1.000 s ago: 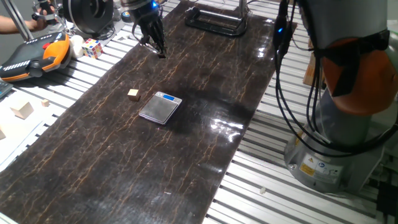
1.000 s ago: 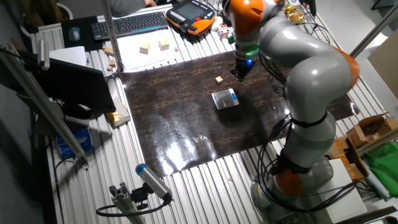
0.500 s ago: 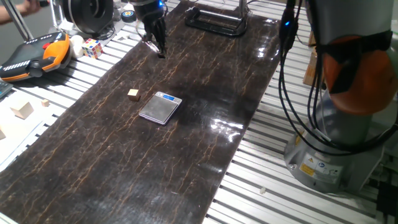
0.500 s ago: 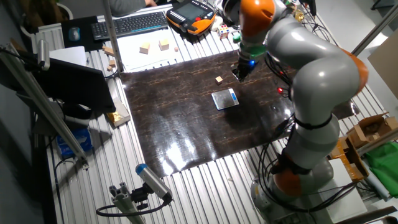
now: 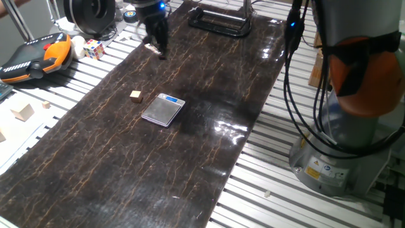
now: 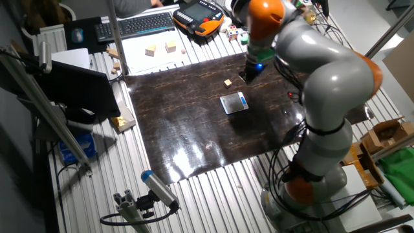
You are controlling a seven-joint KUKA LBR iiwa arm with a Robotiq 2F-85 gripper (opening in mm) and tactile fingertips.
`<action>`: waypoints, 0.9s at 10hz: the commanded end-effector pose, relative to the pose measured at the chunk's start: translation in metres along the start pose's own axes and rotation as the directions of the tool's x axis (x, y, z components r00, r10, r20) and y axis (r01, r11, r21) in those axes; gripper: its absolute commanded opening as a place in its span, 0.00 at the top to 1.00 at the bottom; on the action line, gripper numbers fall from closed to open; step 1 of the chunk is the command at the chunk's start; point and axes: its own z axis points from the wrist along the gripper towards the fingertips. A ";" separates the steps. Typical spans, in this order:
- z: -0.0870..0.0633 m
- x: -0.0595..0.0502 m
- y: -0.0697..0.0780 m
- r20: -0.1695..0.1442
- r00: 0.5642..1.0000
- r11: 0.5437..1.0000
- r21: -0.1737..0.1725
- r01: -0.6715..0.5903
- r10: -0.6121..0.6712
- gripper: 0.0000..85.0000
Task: Place the block on the scale
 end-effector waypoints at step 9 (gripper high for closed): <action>0.076 -0.125 0.003 0.071 0.997 1.000 0.014 0.016 -0.017 0.41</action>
